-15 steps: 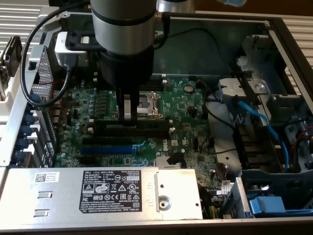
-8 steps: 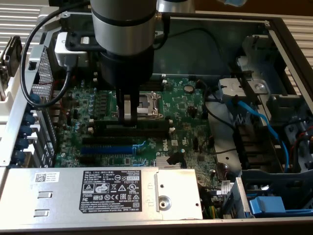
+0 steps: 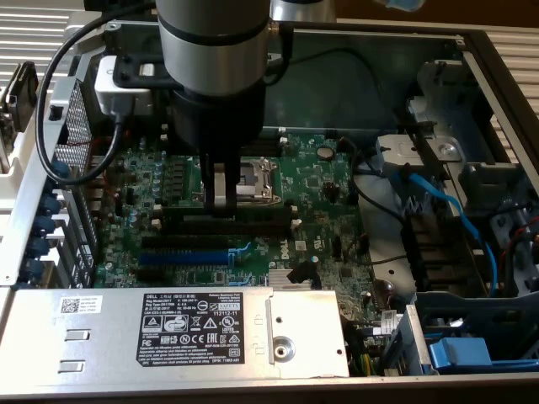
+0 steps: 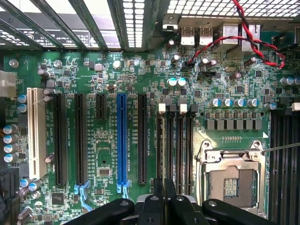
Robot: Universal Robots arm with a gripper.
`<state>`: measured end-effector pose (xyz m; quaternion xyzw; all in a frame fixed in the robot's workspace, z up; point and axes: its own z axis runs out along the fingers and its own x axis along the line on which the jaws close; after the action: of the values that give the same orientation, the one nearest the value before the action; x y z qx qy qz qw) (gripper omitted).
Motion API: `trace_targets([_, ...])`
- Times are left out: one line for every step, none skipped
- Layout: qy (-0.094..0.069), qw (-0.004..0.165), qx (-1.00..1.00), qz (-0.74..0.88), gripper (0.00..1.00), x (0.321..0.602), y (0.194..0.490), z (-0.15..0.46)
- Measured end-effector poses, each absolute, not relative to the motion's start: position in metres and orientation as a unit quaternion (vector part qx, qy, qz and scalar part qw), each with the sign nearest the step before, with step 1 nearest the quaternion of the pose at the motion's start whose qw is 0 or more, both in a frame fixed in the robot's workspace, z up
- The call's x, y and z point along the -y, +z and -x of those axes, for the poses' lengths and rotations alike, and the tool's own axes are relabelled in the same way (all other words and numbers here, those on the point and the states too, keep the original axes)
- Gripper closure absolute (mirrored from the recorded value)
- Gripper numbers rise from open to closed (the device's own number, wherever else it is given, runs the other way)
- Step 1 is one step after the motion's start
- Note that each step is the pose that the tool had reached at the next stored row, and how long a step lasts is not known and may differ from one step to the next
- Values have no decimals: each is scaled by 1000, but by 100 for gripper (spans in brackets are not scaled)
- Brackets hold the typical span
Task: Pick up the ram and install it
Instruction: 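Insert the ram into the slot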
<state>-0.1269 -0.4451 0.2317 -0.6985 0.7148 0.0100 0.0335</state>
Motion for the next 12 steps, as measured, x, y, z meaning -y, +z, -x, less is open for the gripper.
trace_targets([10, 33, -715, 698, 88, 445, 232, 127])
trace_targets([10, 33, -715, 698, 88, 445, 232, 127])
trace_targets([10, 33, -715, 698, 88, 445, 232, 127])
trace_targets([10, 33, -715, 698, 88, 445, 232, 127])
trace_targets([10, 33, -715, 698, 88, 445, 232, 127])
trace_targets([10, 34, -715, 698, 88, 445, 232, 127])
trace_targets([10, 34, -715, 698, 88, 446, 232, 127])
trace_targets([10, 33, -715, 698, 88, 446, 232, 127])
trace_targets([10, 33, -715, 698, 88, 446, 232, 127])
trace_targets([10, 33, -715, 698, 88, 446, 232, 127])
trace_targets([10, 33, -715, 698, 88, 446, 232, 127])
trace_targets([10, 33, -715, 698, 88, 446, 232, 127])
